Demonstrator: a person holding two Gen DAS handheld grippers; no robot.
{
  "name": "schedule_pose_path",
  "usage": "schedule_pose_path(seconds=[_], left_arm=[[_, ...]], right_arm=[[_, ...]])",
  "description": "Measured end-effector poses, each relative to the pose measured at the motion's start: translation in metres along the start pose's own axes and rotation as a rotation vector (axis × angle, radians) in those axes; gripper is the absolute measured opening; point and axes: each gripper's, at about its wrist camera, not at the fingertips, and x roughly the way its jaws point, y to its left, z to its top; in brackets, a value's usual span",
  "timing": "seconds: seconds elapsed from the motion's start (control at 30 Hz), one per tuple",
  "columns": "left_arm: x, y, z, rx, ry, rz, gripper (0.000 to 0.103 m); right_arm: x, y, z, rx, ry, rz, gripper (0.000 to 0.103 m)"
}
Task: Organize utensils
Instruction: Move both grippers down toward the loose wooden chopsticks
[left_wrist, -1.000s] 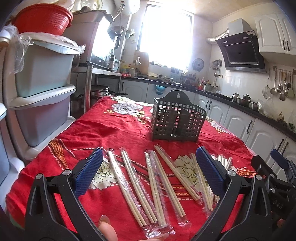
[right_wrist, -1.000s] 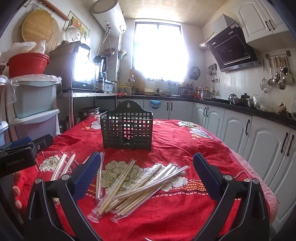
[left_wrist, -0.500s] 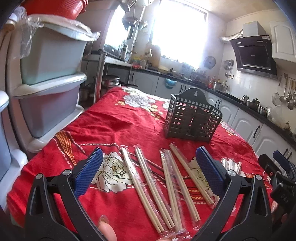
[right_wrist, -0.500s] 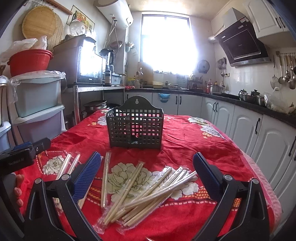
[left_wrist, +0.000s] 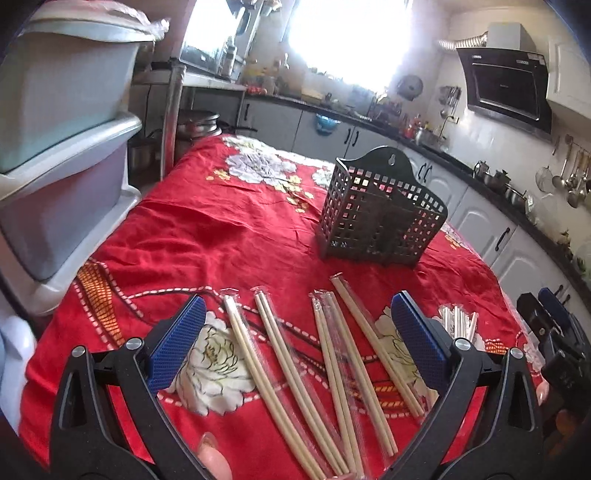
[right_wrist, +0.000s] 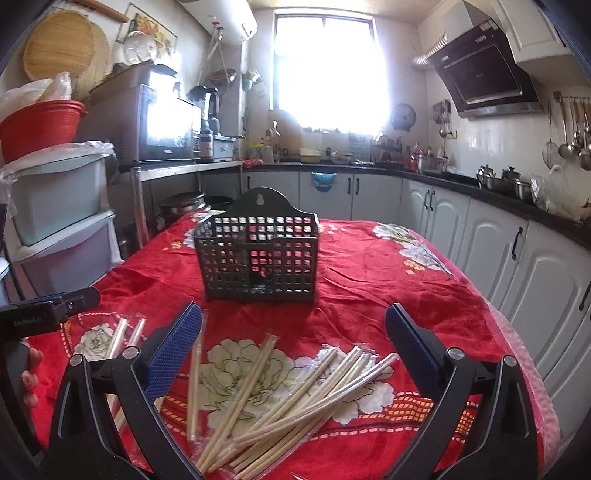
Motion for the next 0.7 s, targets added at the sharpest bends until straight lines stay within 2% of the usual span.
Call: schedule_pose_path(seconds=[0.07,0.17,0.3,0.37,0.5,0.7], left_arm=[[0.013,0.002,0.005,-0.022,0.062,-0.038,0.093],[0.028,0.003,0.009,-0.02,0.12,-0.045,0.093],[0.05,0.004,0.009,-0.038,0.219,-0.091,0.09],[0.057,0.005,0.007,-0.038,0.249,-0.088,0.085],[0.072,0.011,0.002,-0.066,0.319,-0.094,0.084],[0.088,0.017,0.0,-0.084,0.376,-0.095,0.079]], right_arm=[[0.004,-0.005,0.0,0.016,0.016,-0.007,0.097],[0.013,-0.019,-0.001,0.047,0.061,-0.032,0.097],[0.024,-0.039,-0.006,0.101,0.127,-0.05,0.097],[0.03,-0.048,-0.008,0.137,0.161,-0.053,0.097],[0.043,-0.068,-0.016,0.222,0.243,-0.053,0.097],[0.062,-0.089,-0.031,0.325,0.355,-0.056,0.096]])
